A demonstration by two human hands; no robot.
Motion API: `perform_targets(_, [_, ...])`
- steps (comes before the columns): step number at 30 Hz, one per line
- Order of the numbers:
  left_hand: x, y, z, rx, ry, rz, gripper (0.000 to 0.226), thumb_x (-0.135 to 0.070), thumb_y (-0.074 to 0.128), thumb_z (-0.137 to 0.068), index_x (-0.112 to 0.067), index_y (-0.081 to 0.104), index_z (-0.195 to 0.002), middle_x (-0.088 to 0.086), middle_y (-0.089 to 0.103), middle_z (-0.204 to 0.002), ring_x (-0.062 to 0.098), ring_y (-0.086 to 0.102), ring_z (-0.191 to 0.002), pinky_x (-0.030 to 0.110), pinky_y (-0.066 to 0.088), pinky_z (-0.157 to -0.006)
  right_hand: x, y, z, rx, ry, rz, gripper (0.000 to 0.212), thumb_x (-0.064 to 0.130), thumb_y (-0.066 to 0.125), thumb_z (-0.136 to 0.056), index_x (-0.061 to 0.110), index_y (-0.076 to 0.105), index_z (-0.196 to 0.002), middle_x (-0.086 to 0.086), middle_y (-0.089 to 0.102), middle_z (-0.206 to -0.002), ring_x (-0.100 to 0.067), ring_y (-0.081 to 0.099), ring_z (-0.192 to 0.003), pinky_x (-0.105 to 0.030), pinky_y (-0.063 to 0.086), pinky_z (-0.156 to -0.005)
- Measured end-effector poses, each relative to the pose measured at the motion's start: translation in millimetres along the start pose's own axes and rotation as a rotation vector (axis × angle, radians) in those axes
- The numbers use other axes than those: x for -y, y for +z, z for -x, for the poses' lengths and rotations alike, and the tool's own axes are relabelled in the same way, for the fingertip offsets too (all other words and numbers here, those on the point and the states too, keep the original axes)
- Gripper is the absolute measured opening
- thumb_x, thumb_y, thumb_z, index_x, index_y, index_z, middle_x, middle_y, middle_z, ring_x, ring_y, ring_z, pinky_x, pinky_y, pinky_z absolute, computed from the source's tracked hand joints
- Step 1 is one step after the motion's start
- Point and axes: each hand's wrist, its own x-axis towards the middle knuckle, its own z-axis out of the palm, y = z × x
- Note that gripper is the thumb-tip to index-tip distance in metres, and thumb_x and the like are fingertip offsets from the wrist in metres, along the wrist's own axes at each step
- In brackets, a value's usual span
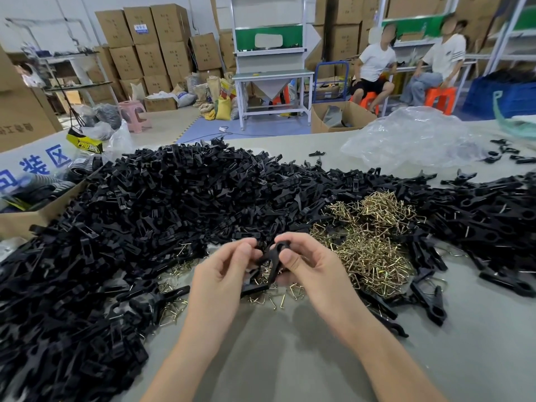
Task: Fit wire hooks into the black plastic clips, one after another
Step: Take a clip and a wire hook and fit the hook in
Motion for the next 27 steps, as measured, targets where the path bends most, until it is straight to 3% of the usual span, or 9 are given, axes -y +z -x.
perform_targets(2, [1.4, -3.7, -0.6, -0.040, 0.061, -0.104, 0.018, -0.026, 0.056, -0.100, -0.033, 0.072, -0.095, -0.014, 0.073, -0.084, -0.001, 0.064, -0.074, 0.013, 0.047, -0.069, 1.1, -5.4, -3.2, -0.104, -0.021, -0.016, 0.017, 0.032, 0.066, -0.085, 0.034, 0.074, -0.099, -0.012, 0.071, -0.103, -0.018, 0.071, -0.089, -0.025, 0.058, -0.073])
perform_targets(4, [4.6, -8.2, 2.2, 0.082, 0.183, -0.344, 0.013, -0.033, 0.058, -0.098, -0.035, 0.069, -0.093, -0.017, 0.068, -0.079, -0.002, 0.059, -0.073, 0.016, 0.046, -0.069, 2.2, -12.1, -6.4, -0.201, -0.020, -0.111, 0.019, 0.032, 0.065, -0.084, 0.029, 0.074, -0.101, -0.006, 0.074, -0.100, -0.017, 0.072, -0.087, -0.025, 0.059, -0.072])
perform_targets(7, [10.7, -6.2, 7.5, 0.302, 0.419, -0.854, 0.017, -0.045, 0.060, -0.095, -0.037, 0.069, -0.106, -0.023, 0.061, -0.099, 0.004, 0.051, -0.100, 0.030, 0.041, -0.094, 3.3, -17.2, -8.9, -0.285, -0.002, -0.234, 0.027, 0.030, 0.066, -0.083, 0.019, 0.070, -0.107, -0.001, 0.075, -0.093, -0.013, 0.069, -0.080, -0.024, 0.058, -0.067])
perform_targets(9, [14.1, -3.0, 8.7, 0.364, 0.399, -1.007, 0.035, -0.056, 0.057, -0.093, -0.040, 0.064, -0.123, -0.019, 0.055, -0.111, 0.011, 0.048, -0.111, 0.032, 0.035, -0.098, 2.4, -16.4, -9.3, -0.291, 0.010, -0.242, 0.029, 0.030, 0.066, -0.082, 0.018, 0.070, -0.108, -0.002, 0.075, -0.093, -0.012, 0.069, -0.078, -0.024, 0.058, -0.066])
perform_targets(12, [14.7, -1.8, 7.3, 0.365, 0.417, -1.040, 0.029, -0.052, 0.058, -0.094, -0.038, 0.068, -0.118, -0.015, 0.056, -0.109, 0.016, 0.051, -0.110, 0.033, 0.038, -0.095, 1.9, -14.0, -9.6, -0.280, 0.016, -0.232, 0.029, 0.030, 0.066, -0.081, 0.019, 0.070, -0.107, -0.002, 0.075, -0.092, -0.012, 0.068, -0.075, -0.023, 0.058, -0.065])
perform_targets(19, [16.4, 0.0, 4.8, 0.415, 0.355, -0.975, 0.023, -0.050, 0.051, -0.098, -0.036, 0.062, -0.113, -0.021, 0.049, -0.121, 0.009, 0.037, -0.123, 0.023, 0.023, -0.101, 0.5, -13.2, -10.2, -0.265, 0.017, -0.223, 0.029, 0.030, 0.067, -0.081, 0.019, 0.070, -0.107, -0.001, 0.074, -0.091, -0.011, 0.069, -0.073, -0.023, 0.057, -0.064])
perform_targets(24, [16.9, 0.6, 5.7, 0.422, 0.349, -1.055, 0.035, -0.053, 0.040, -0.101, -0.045, 0.048, -0.135, -0.025, 0.043, -0.128, 0.006, 0.029, -0.129, 0.024, 0.018, -0.108, -1.1, -11.4, -9.9, -0.247, 0.022, -0.262, 0.018, 0.029, 0.069, -0.081, 0.027, 0.076, -0.097, -0.004, 0.074, -0.096, -0.013, 0.068, -0.077, -0.023, 0.057, -0.065])
perform_targets(27, [17.2, -0.6, 5.3, 0.393, 0.323, -1.057, 0.033, -0.057, 0.042, -0.099, -0.044, 0.054, -0.127, -0.022, 0.042, -0.124, 0.007, 0.030, -0.127, 0.024, 0.018, -0.108, -1.5, -12.3, -9.3, -0.240, 0.032, -0.257, 0.017, 0.030, 0.069, -0.082, 0.030, 0.077, -0.096, -0.002, 0.074, -0.095, -0.012, 0.068, -0.077, -0.023, 0.057, -0.066])
